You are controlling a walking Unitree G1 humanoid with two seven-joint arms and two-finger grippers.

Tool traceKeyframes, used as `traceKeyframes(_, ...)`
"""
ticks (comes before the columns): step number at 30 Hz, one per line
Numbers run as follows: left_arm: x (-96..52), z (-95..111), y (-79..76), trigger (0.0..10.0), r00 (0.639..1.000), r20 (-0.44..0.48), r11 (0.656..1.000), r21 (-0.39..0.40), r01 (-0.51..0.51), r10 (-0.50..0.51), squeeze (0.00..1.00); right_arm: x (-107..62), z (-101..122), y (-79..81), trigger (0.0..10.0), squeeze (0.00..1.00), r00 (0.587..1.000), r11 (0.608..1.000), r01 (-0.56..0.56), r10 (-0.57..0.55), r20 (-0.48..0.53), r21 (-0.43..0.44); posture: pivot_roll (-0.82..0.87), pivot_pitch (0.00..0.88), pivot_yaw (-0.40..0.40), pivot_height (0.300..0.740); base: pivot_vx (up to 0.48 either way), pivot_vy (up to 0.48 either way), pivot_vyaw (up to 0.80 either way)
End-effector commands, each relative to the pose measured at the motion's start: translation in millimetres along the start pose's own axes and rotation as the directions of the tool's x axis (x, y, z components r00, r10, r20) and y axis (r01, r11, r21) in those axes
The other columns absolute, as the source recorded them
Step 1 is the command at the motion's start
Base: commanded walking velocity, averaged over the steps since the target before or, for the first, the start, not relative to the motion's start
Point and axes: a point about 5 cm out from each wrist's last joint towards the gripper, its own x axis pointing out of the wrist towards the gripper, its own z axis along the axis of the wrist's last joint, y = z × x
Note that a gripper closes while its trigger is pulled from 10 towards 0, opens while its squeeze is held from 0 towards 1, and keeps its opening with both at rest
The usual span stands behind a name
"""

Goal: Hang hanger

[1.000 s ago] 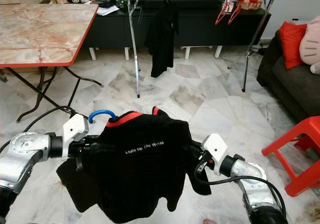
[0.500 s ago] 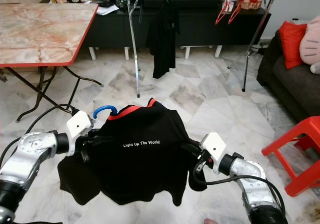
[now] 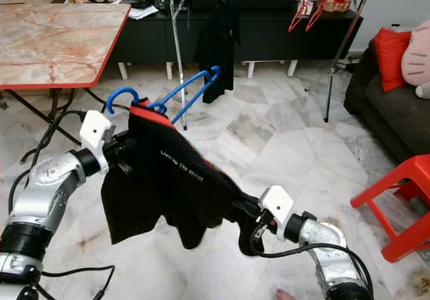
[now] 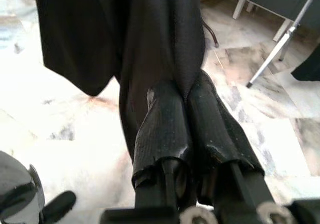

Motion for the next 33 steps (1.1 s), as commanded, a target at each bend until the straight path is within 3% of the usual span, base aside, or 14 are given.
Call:
traceKeyframes(1,2.2,13,-1.3,10.0,0.998,0.059,1.000,-0.003,0.021,-0.020,0.00,0.6,-1,2.0,0.0,0.00,1.000,1.000,-0.004,0.004,-0.011,0.001,-0.03,0.000,-0.055,0.740,0.000,0.000,0.00)
traceKeyframes(4,1.5,10,-11.9,10.0,0.994,0.048,0.995,0.006,0.100,-0.100,0.00,1.5,-3,3.7,0.2,0.00,1.000,1.000,-0.008,0.008,-0.025,0.000,-0.03,0.000,-0.055,0.740,0.000,0.000,0.00)
traceKeyframes(5,0.9,9,-15.1,10.0,0.991,0.036,0.992,0.021,0.125,-0.126,0.00,1.7,-5,4.2,7.4,0.00,0.999,1.000,-0.009,0.009,-0.038,-0.006,-0.03,0.000,-0.055,0.740,0.000,0.000,0.00)
traceKeyframes(6,0.4,7,-17.4,10.0,0.989,0.023,0.989,0.036,0.143,-0.144,0.00,1.8,-6,4.7,10.0,0.00,0.999,1.000,-0.011,0.011,-0.052,-0.012,-0.03,0.000,-0.055,0.740,0.000,0.000,0.00)
traceKeyframes(10,-3.3,-6,-25.2,10.0,0.975,-0.064,0.968,0.121,0.220,-0.214,0.00,-0.4,-13,8.3,10.0,0.02,0.992,0.998,-0.060,0.058,-0.114,-0.014,-0.03,0.000,-0.054,0.740,0.000,0.000,0.00)
traceKeyframes(11,-4.2,-8,-26.0,10.0,0.971,-0.085,0.962,0.143,0.233,-0.223,0.00,-0.9,-13,8.8,10.0,0.86,0.990,0.997,-0.073,0.071,-0.118,-0.012,-0.03,0.000,-0.054,0.740,0.000,0.000,0.00)
traceKeyframes(12,-5.1,-11,-26.7,10.0,0.967,-0.104,0.955,0.162,0.247,-0.232,0.00,-1.5,-13,9.1,10.0,1.00,0.989,0.996,-0.086,0.084,-0.123,-0.008,-0.03,0.000,-0.053,0.740,0.000,0.000,0.00)
traceKeyframes(18,-8.3,-23,-25.6,10.0,0.960,-0.178,0.944,0.213,0.251,-0.215,0.00,-6.4,-12,10.4,10.0,1.00,0.971,0.984,-0.176,0.169,-0.169,-0.027,-0.04,0.000,-0.052,0.740,0.000,0.000,0.00)
traceKeyframes(22,-8.5,-30,-21.5,10.0,0.963,-0.219,0.945,0.247,0.213,-0.160,0.00,-13.7,-20,15.4,10.0,1.00,0.930,0.961,-0.272,0.248,-0.271,-0.054,-0.04,0.000,-0.053,0.740,0.000,0.000,0.00)
traceKeyframes(25,-11.0,-36,-18.8,10.0,0.957,-0.249,0.943,0.255,0.214,-0.150,0.00,-17.0,-19,16.8,10.0,1.00,0.916,0.950,-0.305,0.275,-0.292,-0.063,-0.04,0.000,-0.053,0.740,0.000,0.000,0.00)
traceKeyframes(30,-13.9,-41,-20.0,10.0,0.944,-0.282,0.929,0.276,0.248,-0.168,0.00,-20.5,-14,11.1,10.0,1.00,0.911,0.943,-0.308,0.253,-0.324,-0.129,-0.03,0.000,-0.054,0.740,0.000,0.000,0.00)
traceKeyframes(33,-17.5,-45,-23.9,10.0,0.925,-0.306,0.919,0.251,0.305,-0.223,0.00,-23.2,4,-1.6,10.0,1.00,0.936,0.947,-0.271,0.218,-0.276,-0.171,-0.03,0.000,-0.054,0.740,0.000,0.000,0.00)
